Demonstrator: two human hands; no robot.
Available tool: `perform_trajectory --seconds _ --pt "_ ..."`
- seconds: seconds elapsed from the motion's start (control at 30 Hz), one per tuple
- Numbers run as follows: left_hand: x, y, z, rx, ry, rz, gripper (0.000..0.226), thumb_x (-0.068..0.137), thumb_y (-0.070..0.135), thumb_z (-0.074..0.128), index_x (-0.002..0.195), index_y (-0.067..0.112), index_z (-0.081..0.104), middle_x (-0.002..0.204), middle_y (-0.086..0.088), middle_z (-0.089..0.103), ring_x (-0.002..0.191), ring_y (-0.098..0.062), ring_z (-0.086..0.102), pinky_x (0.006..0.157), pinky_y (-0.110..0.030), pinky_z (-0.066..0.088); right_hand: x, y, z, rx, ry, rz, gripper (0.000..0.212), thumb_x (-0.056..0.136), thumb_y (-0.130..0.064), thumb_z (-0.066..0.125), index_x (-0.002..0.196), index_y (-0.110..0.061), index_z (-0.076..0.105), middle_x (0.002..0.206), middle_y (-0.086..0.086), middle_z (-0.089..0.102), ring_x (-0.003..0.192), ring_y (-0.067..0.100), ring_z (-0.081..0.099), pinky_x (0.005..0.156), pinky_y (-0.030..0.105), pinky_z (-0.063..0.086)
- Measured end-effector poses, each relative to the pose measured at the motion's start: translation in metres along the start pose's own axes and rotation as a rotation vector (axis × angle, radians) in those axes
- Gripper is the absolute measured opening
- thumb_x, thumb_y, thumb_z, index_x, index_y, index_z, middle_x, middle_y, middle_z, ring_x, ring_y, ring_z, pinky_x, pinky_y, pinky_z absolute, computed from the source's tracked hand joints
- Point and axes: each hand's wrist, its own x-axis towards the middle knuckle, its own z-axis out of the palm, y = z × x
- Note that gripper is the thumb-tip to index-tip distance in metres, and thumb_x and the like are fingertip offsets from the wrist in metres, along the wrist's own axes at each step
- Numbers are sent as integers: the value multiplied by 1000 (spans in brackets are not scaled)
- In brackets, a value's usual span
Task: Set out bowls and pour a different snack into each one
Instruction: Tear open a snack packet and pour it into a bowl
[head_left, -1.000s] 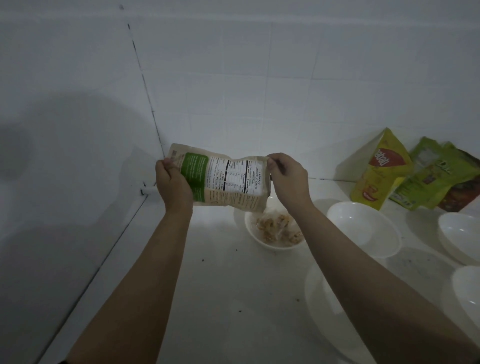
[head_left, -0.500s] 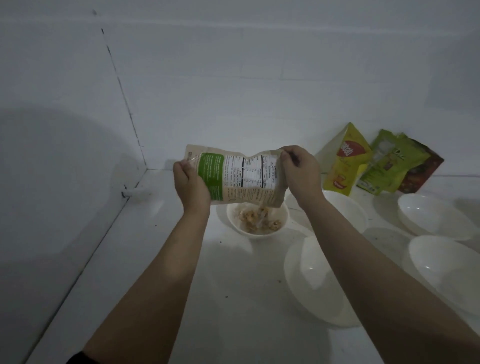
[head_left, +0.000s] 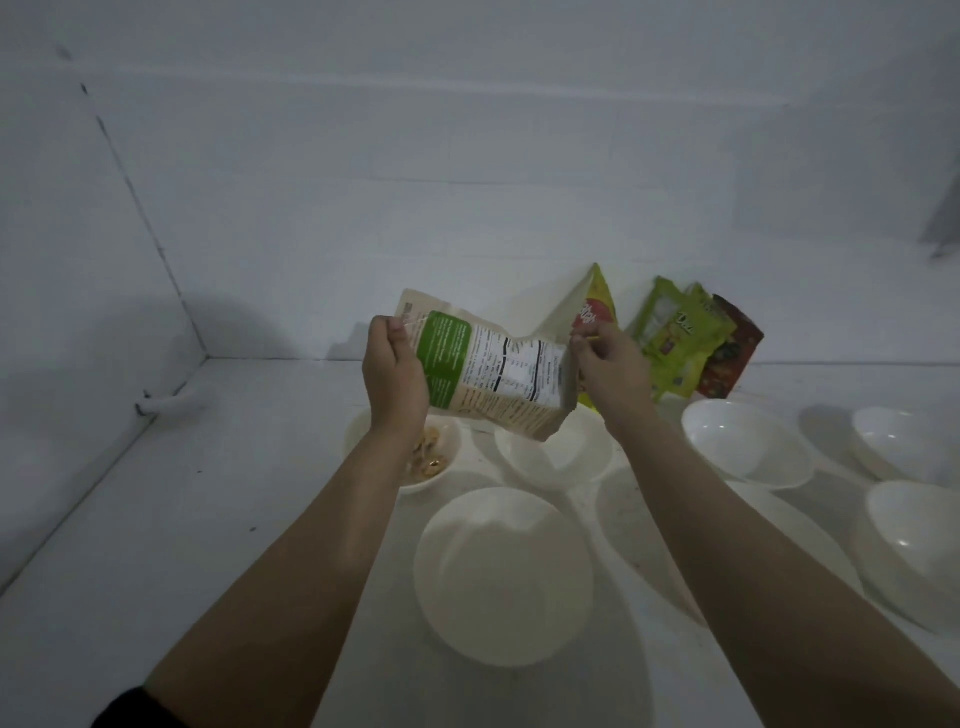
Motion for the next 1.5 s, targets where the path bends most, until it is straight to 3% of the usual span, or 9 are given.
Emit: perform_trajectory --seconds 0.1,0.17,0.3,0.57,0.93,1.07,1.2,1.5 --pt "-5 3 9 83 17 82 30 107 29 27 86 12 41 74 3 51 59 -7 47 51 -15 39 7 15 -10 20 -84 1 13 98 -14 53 91 -15 63 80 7 67 68 21 60 66 37 50" --pt "-7 3 12 115 29 117 31 106 30 27 85 12 40 73 0 49 59 -10 44 52 -19 38 9 21 -13 -6 -121 -8 13 99 -13 52 92 -13 63 86 9 68 76 25 64 69 34 54" --pt "-12 4 14 150 45 137 31 105 32 30 84 11 40 75 -5 50 65 -15 45 58 -30 38 13 36 -15 58 -213 11 15 99 -11 51 88 -15 60 92 12 66 90 31 67 77 42 61" --pt "-15 10 9 183 103 117 31 105 32 31 83 13 42 73 -1 50 62 -11 44 55 -22 37 16 34 -10 79 -299 -34 13 100 -8 49 92 -10 59 93 12 64 91 32 67 78 43 61" --pt "-8 12 7 203 45 159 31 106 32 30 82 14 40 73 -2 50 63 -11 45 55 -22 37 21 33 -9 36 -259 -60 13 100 -9 48 94 -11 60 85 3 64 79 21 64 78 48 60" --pt "-8 10 6 178 41 158 30 106 28 31 82 14 39 68 5 45 56 -1 40 50 -14 34 18 34 -8 39 -250 -57 13 100 -10 48 95 -9 60 92 10 66 84 24 67 77 45 61" --pt "-8 8 4 163 36 149 30 106 28 31 80 15 38 68 5 45 55 -1 39 51 -13 34 16 32 -9 49 -254 -47 13 100 -9 49 95 -10 61 92 8 66 86 24 66 78 41 61" --pt "-7 13 2 155 40 169 32 106 30 31 84 10 42 69 3 46 57 -3 39 51 -14 34 13 22 -11 -19 -216 -84 12 100 -10 49 92 -9 58 86 3 65 85 26 64 81 52 56"
